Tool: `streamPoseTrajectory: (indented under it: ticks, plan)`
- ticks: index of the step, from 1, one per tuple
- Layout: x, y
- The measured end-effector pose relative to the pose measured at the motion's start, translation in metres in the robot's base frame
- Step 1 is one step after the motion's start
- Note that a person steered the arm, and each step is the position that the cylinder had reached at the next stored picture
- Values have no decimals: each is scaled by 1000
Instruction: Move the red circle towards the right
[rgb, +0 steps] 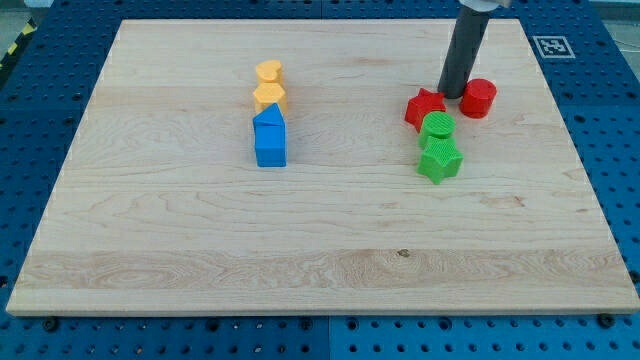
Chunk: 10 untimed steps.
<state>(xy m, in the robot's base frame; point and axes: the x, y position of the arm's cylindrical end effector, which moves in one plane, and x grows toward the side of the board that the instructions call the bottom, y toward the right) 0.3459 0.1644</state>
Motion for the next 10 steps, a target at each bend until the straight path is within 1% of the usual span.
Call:
streamPoseTrajectory:
  ticks: [2,6,7,10]
  plan:
    - [12,-5]
    - [15,3]
    - [25,3]
    - [25,27]
